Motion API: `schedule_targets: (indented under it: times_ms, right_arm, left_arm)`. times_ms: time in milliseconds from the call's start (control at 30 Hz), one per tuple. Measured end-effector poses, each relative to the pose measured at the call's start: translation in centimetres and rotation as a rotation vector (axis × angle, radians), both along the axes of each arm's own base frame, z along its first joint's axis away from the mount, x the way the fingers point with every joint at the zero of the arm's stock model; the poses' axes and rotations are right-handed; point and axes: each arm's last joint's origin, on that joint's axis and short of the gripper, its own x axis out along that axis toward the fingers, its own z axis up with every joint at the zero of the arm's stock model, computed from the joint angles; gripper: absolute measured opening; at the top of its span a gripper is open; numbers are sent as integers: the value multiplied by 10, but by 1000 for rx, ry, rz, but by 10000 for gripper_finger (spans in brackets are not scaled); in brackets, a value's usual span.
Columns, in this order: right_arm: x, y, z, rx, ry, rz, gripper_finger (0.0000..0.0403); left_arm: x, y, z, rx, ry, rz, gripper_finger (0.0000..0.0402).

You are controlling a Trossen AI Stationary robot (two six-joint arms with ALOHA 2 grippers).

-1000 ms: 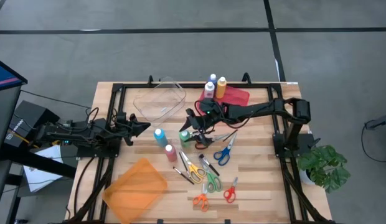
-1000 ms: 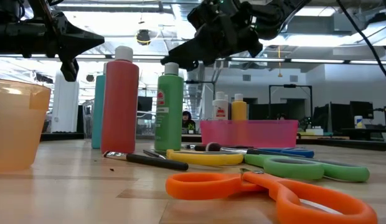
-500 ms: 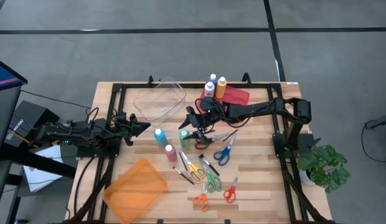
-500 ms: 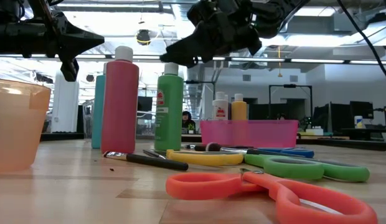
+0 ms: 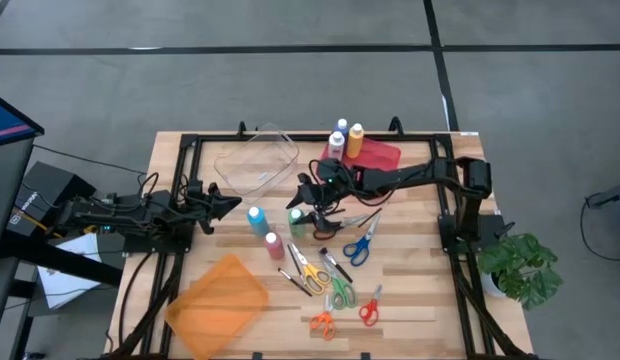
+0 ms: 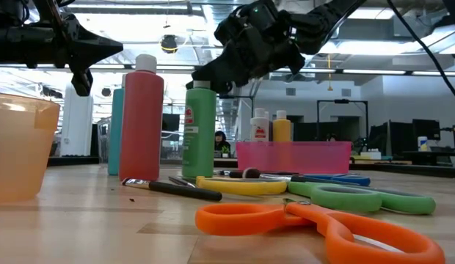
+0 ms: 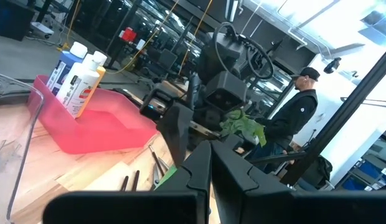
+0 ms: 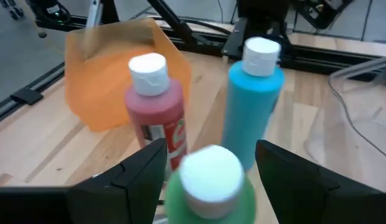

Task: Pick & Place Paint Supplies
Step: Put the green paint bottle into the red bin

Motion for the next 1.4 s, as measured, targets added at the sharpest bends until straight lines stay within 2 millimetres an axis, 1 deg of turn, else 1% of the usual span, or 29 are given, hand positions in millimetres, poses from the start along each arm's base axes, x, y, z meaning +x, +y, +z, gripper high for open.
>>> schedule_targets:
  times_ms: [167, 333, 667, 800, 933, 1033, 1167, 1267, 1400]
  right_arm:
    - [-1, 0, 3, -2, -12, -1, 212]
    - [-1, 0, 2, 1, 2, -1, 176]
    - [-2, 0, -1, -25, 22, 14, 120]
    - [-3, -1, -1, -30, 18, 13, 115]
    - [-6, -5, 5, -6, 23, -10, 120]
    - [-11, -12, 18, 6, -4, -38, 121]
    - [-23, -26, 44, -4, -69, -80, 116]
    - [-36, -38, 69, 4, -129, -128, 121]
    - [-62, -56, 103, 5, -193, -242, 124]
  left_arm:
    - [0, 0, 0, 0, 0, 0, 6]
    - [0, 0, 0, 0, 0, 0, 6]
    - [0, 0, 0, 0, 0, -1, 6]
    - [0, 0, 0, 0, 0, -1, 6]
    - [0, 0, 0, 0, 0, 0, 6]
    - [0, 0, 0, 0, 0, 0, 6]
    - [0, 0, 0, 0, 0, -1, 6]
    - [0, 0, 0, 0, 0, -1, 6]
    - [0, 0, 0, 0, 0, -1, 6]
